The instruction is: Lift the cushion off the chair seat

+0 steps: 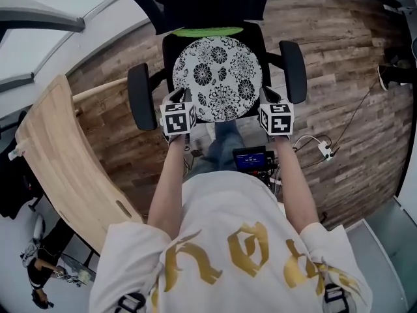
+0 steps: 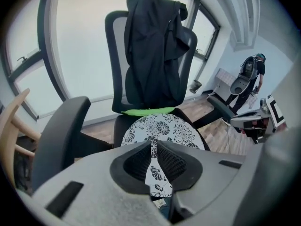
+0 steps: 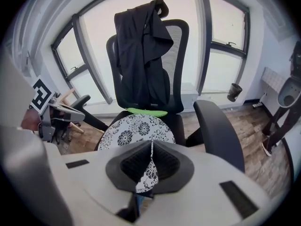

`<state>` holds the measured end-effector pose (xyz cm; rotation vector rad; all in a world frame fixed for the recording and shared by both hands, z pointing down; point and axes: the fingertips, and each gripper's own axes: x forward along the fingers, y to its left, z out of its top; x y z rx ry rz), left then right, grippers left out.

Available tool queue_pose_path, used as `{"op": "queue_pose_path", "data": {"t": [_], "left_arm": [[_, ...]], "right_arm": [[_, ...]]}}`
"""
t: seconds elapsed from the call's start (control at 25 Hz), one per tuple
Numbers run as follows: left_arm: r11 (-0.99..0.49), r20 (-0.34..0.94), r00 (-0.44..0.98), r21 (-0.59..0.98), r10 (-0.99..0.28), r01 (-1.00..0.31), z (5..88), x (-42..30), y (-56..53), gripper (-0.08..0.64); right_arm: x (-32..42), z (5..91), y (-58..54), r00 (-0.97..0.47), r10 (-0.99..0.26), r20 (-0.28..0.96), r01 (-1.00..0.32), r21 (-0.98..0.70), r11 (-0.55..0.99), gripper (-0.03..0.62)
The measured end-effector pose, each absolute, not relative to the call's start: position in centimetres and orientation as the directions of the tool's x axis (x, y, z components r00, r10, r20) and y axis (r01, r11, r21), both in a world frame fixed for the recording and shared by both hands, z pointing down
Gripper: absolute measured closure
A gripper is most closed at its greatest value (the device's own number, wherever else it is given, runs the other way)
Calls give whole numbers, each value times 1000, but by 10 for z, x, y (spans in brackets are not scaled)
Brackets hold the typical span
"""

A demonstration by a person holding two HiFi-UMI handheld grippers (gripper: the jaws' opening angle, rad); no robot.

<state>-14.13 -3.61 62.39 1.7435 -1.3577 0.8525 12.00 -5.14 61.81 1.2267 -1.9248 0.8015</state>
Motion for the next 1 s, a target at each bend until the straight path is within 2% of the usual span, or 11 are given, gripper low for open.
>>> {"op": "queue_pose_path", "data": {"t": [0.2, 0.56, 0.6, 0.68, 0.88, 1.0], "left_arm": [[-122, 900, 192, 156, -390, -980, 669, -146, -35, 535], [-33, 944, 119, 114, -307, -993, 732, -173, -43, 460], [-22, 948, 109, 107, -299, -994, 739, -177, -47, 448], [-1, 954, 89, 93, -287, -996, 752, -184, -57, 435], [111, 974, 82, 108, -212, -988, 775, -181, -49, 428], [128, 980, 48, 74, -194, -989, 788, -193, -57, 406]], "right_arm": [[122, 640, -67, -290, -468, 835, -916, -101, 388, 578], [109, 705, -71, -309, -358, 881, -898, -145, 416, 577], [108, 713, -75, -303, -349, 887, -902, -148, 406, 568], [105, 728, -83, -293, -330, 897, -906, -151, 396, 474], [114, 746, -81, -257, -294, 921, -885, -102, 454, 433], [113, 761, -96, -224, -297, 928, -896, -76, 439, 399]]}}
